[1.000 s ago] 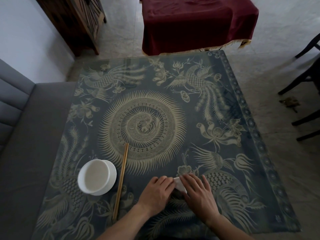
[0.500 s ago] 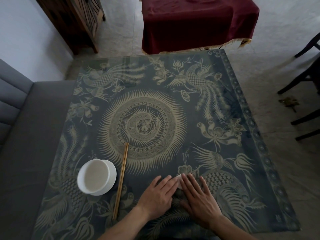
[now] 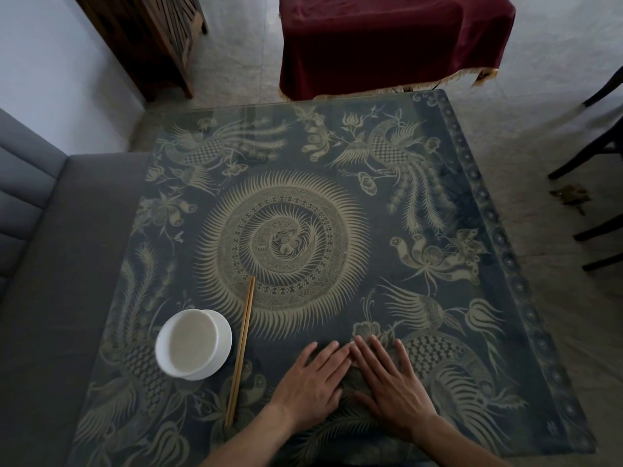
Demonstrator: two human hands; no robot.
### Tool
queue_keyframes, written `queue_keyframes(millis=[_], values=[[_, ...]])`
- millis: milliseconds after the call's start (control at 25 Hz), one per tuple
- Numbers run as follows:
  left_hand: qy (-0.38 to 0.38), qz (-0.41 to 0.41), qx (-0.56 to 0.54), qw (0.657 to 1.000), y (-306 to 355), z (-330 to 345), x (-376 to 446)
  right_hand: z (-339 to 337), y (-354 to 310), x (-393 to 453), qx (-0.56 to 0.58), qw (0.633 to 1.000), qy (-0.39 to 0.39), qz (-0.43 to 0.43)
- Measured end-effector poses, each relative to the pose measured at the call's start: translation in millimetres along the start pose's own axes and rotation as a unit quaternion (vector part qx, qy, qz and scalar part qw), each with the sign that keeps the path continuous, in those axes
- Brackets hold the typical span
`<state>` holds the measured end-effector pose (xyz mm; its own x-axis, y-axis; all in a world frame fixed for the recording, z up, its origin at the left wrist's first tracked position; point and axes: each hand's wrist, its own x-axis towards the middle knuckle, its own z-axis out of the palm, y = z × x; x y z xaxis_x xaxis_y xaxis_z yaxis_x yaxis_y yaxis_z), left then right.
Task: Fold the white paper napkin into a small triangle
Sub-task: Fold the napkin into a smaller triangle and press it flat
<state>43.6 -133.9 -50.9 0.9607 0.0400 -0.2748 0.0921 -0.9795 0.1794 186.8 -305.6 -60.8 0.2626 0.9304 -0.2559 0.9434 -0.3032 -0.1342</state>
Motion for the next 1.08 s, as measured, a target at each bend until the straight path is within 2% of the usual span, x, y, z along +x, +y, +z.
queue_keyframes(millis=[440, 680, 800, 920, 1080], values=[[-0.026, -0.023, -0.012, 0.999, 7, -6, 4, 0, 1, 0, 0.007, 1.000, -0.011, -0.002], [-0.011, -0.010, 0.045, 0.999, -2, -3, -14, -5, -2, 0, 0.001, 1.000, -0.005, 0.000], [-0.018, -0.032, 0.044, 0.998, 0, 0, -28, -8, -2, 0, 0.004, 1.000, -0.008, 0.001], [-0.002, -0.077, 0.003, 0.997, 8, -1, -36, -9, -1, -2, 0.002, 1.000, -0.019, 0.001], [0.039, -0.082, -0.005, 0.996, 7, -11, -32, -15, -4, -3, 0.003, 1.000, -0.012, 0.007]])
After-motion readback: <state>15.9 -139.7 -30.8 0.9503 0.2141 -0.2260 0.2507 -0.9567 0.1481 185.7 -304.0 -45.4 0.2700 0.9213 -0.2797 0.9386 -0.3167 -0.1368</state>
